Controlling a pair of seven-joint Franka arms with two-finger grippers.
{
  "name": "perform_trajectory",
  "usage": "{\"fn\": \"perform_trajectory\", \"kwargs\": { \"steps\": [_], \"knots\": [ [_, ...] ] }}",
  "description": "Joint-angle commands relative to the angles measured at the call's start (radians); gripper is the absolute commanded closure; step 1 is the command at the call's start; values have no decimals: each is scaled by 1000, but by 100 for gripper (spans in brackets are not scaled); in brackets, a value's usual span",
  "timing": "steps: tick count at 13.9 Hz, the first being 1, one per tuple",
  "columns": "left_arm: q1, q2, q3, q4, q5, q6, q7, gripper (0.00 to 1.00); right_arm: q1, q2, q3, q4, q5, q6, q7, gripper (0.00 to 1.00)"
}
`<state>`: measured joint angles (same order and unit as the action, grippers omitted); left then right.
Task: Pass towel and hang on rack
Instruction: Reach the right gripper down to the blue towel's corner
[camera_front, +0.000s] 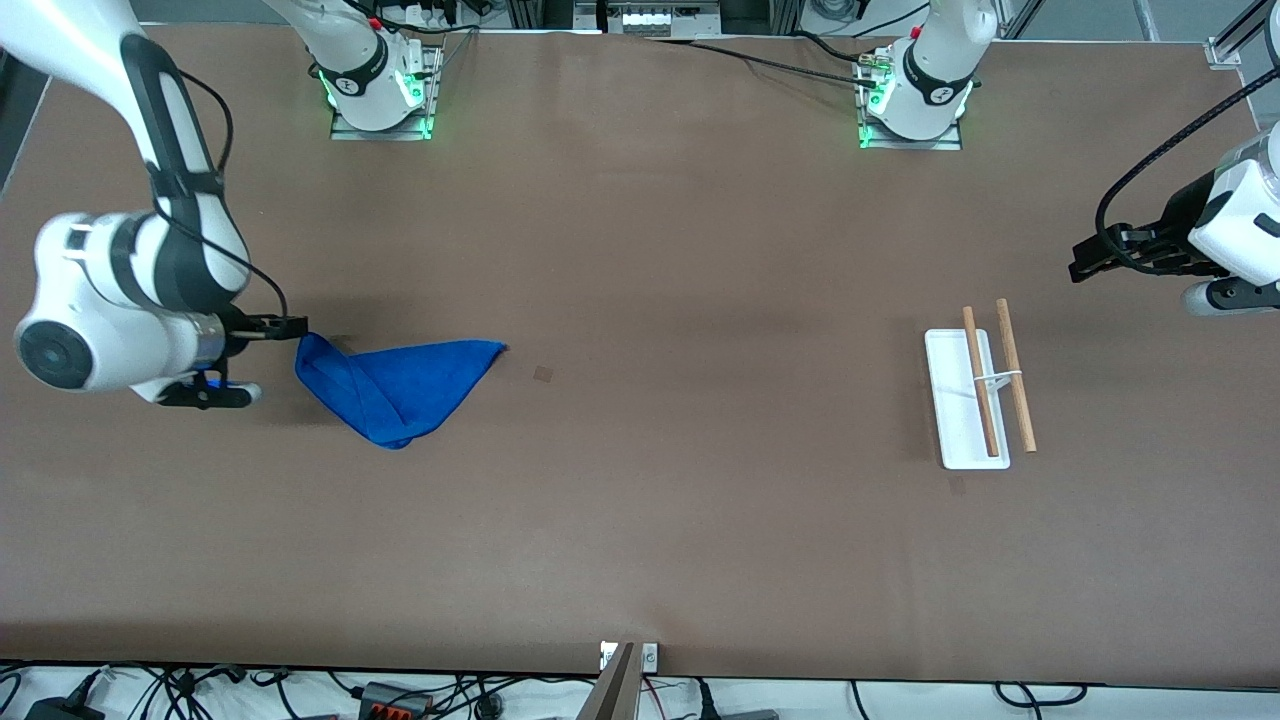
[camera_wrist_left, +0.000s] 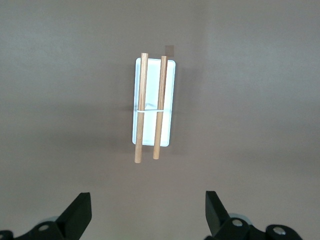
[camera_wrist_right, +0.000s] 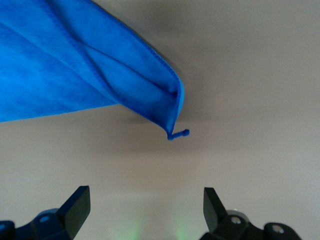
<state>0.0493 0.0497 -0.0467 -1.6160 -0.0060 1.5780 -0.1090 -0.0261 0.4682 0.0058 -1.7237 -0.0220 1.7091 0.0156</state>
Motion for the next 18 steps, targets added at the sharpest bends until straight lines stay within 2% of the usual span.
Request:
{"fn": "perform_trajectory", "kwargs": {
  "steps": [1, 6, 10, 11, 14, 16, 18],
  "knots": [
    [9, 12, -2, 28, -17, -16, 26, 0, -11, 78, 0, 56, -15, 18, 7, 0],
    [8, 12, -2, 28, -17, -16, 26, 0, -35, 211, 0, 78, 16, 85, 7, 0],
    [-2, 13, -13, 39, -17, -16, 20, 0, -60, 247, 0, 78, 24, 90, 7, 0],
    [-3, 19, -13, 48, -15, -16, 22, 0, -61, 250, 0, 76, 49, 83, 3, 1],
    [9, 22, -4, 50, -55, -21, 20, 0, -83, 251, 2, 76, 80, 32, 0, 24],
    [8, 22, -4, 50, -58, -27, 18, 0, -83, 251, 0, 76, 80, 26, -6, 37],
    [6, 24, -5, 54, -58, -38, 18, 0, -84, 253, 0, 76, 80, 26, -11, 59]
  ]
}}
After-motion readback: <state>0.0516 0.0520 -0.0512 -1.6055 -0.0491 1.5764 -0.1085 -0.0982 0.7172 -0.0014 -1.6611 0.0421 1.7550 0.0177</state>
